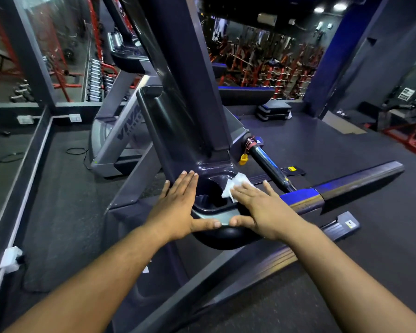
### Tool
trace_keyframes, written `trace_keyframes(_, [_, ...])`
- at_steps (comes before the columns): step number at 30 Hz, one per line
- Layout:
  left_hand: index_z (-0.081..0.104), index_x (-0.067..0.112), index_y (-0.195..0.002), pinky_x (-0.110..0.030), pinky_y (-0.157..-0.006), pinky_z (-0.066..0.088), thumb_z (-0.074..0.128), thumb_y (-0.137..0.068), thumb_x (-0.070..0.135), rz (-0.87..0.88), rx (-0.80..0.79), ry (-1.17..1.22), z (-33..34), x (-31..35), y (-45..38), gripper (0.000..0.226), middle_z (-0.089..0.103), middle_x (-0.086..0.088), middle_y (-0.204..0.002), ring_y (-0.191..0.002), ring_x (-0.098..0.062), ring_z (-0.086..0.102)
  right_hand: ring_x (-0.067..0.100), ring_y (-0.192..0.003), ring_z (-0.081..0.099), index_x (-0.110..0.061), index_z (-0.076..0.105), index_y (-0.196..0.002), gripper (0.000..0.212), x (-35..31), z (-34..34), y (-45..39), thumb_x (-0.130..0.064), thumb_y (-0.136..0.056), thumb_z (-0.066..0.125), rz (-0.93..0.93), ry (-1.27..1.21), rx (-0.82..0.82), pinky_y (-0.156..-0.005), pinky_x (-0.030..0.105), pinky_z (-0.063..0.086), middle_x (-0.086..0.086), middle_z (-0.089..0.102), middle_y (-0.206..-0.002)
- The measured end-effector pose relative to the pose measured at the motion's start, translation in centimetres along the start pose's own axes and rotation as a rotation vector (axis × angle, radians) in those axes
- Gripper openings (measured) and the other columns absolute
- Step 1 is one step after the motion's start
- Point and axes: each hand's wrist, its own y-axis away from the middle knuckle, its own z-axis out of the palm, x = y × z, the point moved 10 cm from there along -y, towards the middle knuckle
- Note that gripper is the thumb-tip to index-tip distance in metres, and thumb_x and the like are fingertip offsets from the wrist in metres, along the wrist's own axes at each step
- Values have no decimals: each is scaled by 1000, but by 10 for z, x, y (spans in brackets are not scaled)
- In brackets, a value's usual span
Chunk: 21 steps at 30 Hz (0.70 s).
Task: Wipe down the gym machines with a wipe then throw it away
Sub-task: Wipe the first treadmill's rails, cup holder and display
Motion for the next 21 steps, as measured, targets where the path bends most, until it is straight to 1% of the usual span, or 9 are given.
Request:
trace_keyframes(2, [-15, 18, -162, -42, -127, -9, 14, -43, 112, -1, 10, 14, 0, 0, 0, 154, -18, 6, -170, -152, -6, -26, 3, -154, 10, -29, 27, -159, 136, -2, -2, 8, -104, -51, -7, -14, 3, 8, -125, 48, -6, -10, 23, -166])
trace_keyframes(4, [-15, 18, -162, -42, -127, -10, 13, -41, 113, 3, 3, 14, 0, 1, 0, 156, -17, 6, -170, -152, -6, -26, 4, -153, 17, -30, 30, -158, 129, -6, -7, -2, -102, -56, -2, -23, -16, -11, -125, 50, -7, -8, 25, -166])
trace_keyframes(6, [-13, 17, -162, -42, -127, -11, 12, -41, 113, 7, 4, 6, -1, 2, -1, 157, -15, 5, -171, -152, -6, -24, 6, -154, 12, -28, 23, -160, 117, -12, -9, -21, -95, -65, 8, -42, -33, -54, -123, 52, -11, -6, 17, -168])
trace_keyframes(9, [-12, 17, -162, -42, -126, -11, 12, -43, 112, 2, 13, 0, -3, 1, 0, 155, -14, 4, -171, -153, -6, -23, 7, -155, -5, -29, 13, -162, 94, -24, -2, -39, -81, -86, 29, -80, -43, -121, -122, 54, -13, -5, -1, -170])
trace_keyframes(10, [-13, 17, -162, -43, -127, -11, 12, -43, 112, 0, 16, 5, -3, 1, 1, 154, -14, 4, -171, -153, -6, -23, 7, -155, -6, -30, 13, -162, 92, -23, 0, -39, -81, -87, 28, -77, -39, -133, -122, 55, -12, -6, -3, -170])
trace_keyframes(13, [-14, 18, -162, -44, -127, -10, 12, -42, 112, -13, 21, 23, -3, -1, 2, 155, -14, 5, -171, -153, -6, -23, 10, -155, 4, -34, 12, -162, 119, -17, -2, -22, -98, -62, 3, -28, 35, -110, -121, 57, -8, -8, 7, -170])
trace_keyframes(17, [-15, 19, -162, -45, -127, -10, 16, -44, 111, -10, 47, 34, -2, 0, 1, 153, -14, 7, -171, -152, -4, -24, 13, -149, 24, -26, 21, -160, 144, -21, -9, 15, -103, -44, -16, 70, 169, 5, -124, 52, 4, -7, 37, -154])
trace_keyframes(19, [-16, 19, -161, -45, -127, -11, 19, -45, 111, -8, 49, 51, -1, -1, 1, 152, -14, 7, -171, -152, -4, -25, 14, -145, 30, -28, 27, -158, 140, -41, -9, 19, -104, -46, -12, 40, 122, 92, -124, 49, 5, -9, 43, -147])
trace_keyframes(21, [-19, 19, -160, -45, -127, -11, 37, -54, 104, -3, 26, 56, 0, -1, 0, 147, -17, 6, -170, -152, -4, -26, 15, -145, 31, -28, 29, -158, 126, -69, -2, 17, -103, -59, 5, -73, -45, 137, -123, 48, 3, -7, 43, -149])
